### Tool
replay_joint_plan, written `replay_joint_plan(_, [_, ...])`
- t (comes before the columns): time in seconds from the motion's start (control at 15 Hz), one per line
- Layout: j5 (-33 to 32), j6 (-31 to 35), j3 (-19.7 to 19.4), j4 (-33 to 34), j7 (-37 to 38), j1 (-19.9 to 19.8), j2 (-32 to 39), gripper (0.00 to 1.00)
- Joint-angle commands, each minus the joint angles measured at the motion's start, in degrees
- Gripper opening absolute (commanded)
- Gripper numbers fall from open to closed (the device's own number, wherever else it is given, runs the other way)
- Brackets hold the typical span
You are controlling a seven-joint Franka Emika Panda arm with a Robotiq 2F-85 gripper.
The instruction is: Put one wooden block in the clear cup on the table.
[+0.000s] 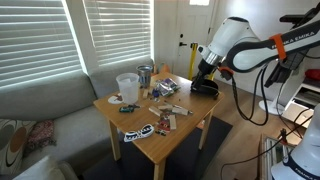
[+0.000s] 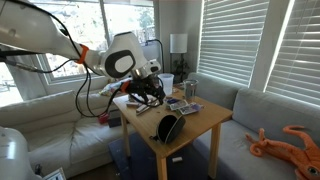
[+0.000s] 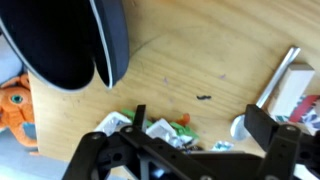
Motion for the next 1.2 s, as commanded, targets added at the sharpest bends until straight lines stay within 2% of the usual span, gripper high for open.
replay_joint_plan(0.0, [1.5,-2.7,1.1,5.6,-7.0,4.7,1.2,1.00])
replay_joint_plan(0.27, [0.1,-1.7,2.7,9.1,-13.2,8.5,7.8,1.00])
replay_joint_plan(0.33, [-0.6,-1.9,3.1,9.4,-12.9,8.3,9.4,1.00])
replay_joint_plan(0.4, [0.4,-1.5,3.2,6.7,-10.8,7.9,4.8,1.00])
replay_joint_plan(0.73, [0.2,-1.3,3.8,8.6,-12.1,7.7,9.5,1.00])
replay_joint_plan(1.0, [3.9,1.1,4.4,13.1,-12.1,8.8,14.1,1.00])
replay_joint_plan(1.13, [4.6,0.9,5.3,16.2,-9.4,8.5,16.3,1.00])
